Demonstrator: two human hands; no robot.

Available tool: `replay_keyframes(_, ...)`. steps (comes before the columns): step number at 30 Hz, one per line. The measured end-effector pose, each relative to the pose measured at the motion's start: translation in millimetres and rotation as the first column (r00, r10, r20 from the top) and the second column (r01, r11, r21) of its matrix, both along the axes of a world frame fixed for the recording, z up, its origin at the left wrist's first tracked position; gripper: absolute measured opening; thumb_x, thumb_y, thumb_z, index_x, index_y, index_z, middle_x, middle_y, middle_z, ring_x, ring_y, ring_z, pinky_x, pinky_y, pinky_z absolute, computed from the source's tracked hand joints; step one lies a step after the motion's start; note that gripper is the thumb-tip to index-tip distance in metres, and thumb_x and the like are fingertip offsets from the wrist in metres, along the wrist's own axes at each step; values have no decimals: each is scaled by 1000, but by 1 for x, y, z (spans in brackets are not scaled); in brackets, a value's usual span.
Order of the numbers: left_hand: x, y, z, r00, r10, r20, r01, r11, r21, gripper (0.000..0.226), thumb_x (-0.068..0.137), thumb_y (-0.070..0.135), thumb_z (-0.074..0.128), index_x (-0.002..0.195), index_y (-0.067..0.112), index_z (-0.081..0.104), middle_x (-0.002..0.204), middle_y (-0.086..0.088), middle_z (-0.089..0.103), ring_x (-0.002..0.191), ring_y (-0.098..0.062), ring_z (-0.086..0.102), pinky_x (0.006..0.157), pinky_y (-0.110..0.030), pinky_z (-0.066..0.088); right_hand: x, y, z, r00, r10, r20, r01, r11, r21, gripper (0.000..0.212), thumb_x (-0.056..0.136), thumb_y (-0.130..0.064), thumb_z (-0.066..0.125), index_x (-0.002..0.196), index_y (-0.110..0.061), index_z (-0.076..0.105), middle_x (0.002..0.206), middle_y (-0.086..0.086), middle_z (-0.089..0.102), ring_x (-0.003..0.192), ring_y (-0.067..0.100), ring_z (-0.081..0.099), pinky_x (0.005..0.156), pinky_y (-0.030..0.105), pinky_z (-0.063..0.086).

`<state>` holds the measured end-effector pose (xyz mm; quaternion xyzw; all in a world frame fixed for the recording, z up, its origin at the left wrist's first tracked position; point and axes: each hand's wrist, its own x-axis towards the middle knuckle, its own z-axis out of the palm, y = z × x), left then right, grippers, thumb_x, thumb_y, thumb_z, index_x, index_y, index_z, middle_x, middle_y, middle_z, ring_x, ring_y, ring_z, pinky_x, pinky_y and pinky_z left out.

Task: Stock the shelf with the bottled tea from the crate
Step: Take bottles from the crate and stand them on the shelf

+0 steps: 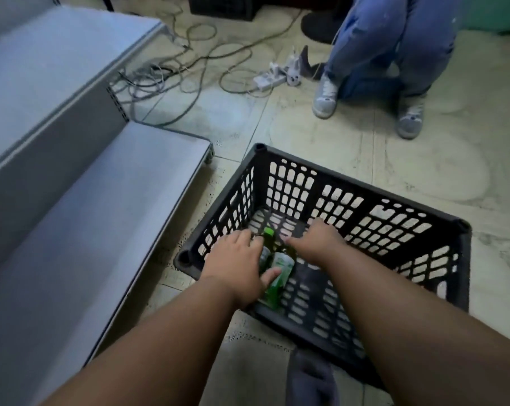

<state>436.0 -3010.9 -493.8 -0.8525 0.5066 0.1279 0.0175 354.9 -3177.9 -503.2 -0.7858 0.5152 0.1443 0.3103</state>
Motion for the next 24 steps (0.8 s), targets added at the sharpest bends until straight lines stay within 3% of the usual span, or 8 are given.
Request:
replay_keyframes(3, 5, -6, -26, 999, 40, -22, -40, 999, 22, 97, 85, 79, 15, 156, 13, 17, 161, -8, 23, 149, -23, 12, 122, -38, 2, 14, -16, -43, 999, 0, -53, 1, 999, 35, 66, 79, -50, 73, 126, -10, 48, 118, 11, 59, 95, 27, 56, 72, 32, 45)
replay_keyframes(5, 5, -6, -37, 998, 54, -19, -54, 998, 15, 99, 84, 79, 6, 156, 11, -5, 166, -9, 4, 151, -21, -6, 117, -35, -14, 21, -21, -72, 997, -6, -76, 11, 998, 65, 64, 80, -50, 72, 125, -10, 50, 120, 11, 61, 103, 29, 60, 77, 32, 49)
replay_keyframes(9, 5, -11, -40, 999, 36, -31, -35, 999, 29, 96, 87, 74, 6, 153, 8, -16, 165, -10, -10, 150, -21, -16, 119, -37, -12, 36, -22, -123, 984, -79, -157, 99, 988, 123, 73, 80, -55, 70, 134, -11, 49, 131, 14, 58, 112, 32, 59, 79, 30, 48)
replay_keyframes(12, 5, -12, -41, 997, 43, -56, -41, 998, 36, 96, 87, 73, 8, 153, 8, -15, 165, -10, -11, 150, -20, -17, 121, -38, -8, 48, -20, -151, 947, -206, -247, 246, 959, 141, 88, 78, -59, 71, 144, -10, 40, 145, 18, 43, 124, 36, 50, 92, 39, 47)
replay_keyframes(15, 4, -11, -42, 997, 61, -55, -59, 998, 30, 96, 86, 74, 6, 153, 9, -15, 165, -9, -10, 150, -19, -17, 119, -36, -12, 45, -31, -173, 912, -312, -266, 357, 924, 139, 76, 87, -36, 69, 147, -6, 33, 148, 21, 38, 130, 38, 43, 98, 44, 45)
replay_keyframes(18, 5, -12, -44, 997, 60, -56, -59, 998, 22, 96, 85, 75, 3, 153, 10, -14, 165, -9, -8, 150, -19, -15, 120, -36, -10, 32, -43, -178, 933, -284, -222, 325, 928, 181, 46, 89, -34, 66, 125, -8, 59, 129, 16, 58, 116, 34, 56, 86, 35, 50)
replay_keyframes(21, 5, -14, -44, 995, 86, -42, -86, 996, 7, 97, 84, 75, 6, 154, 10, -10, 166, -8, -3, 151, -19, -10, 118, -34, -11, 25, -42, -161, 958, -264, -110, 282, 935, 217, 41, 76, -46, 78, 90, -10, 67, 83, 6, 67, 75, 22, 65, 59, 28, 51)
replay_keyframes(24, 7, -18, -43, 995, 93, -41, -93, 996, 18, 99, 84, 76, 11, 155, 9, -6, 166, -8, 2, 151, -20, -5, 118, -34, -9, 24, -44, -125, 954, -290, 79, 264, 934, 239, 43, 68, -41, 84, 97, -15, 64, 91, 7, 67, 79, 23, 66, 68, 33, 55)
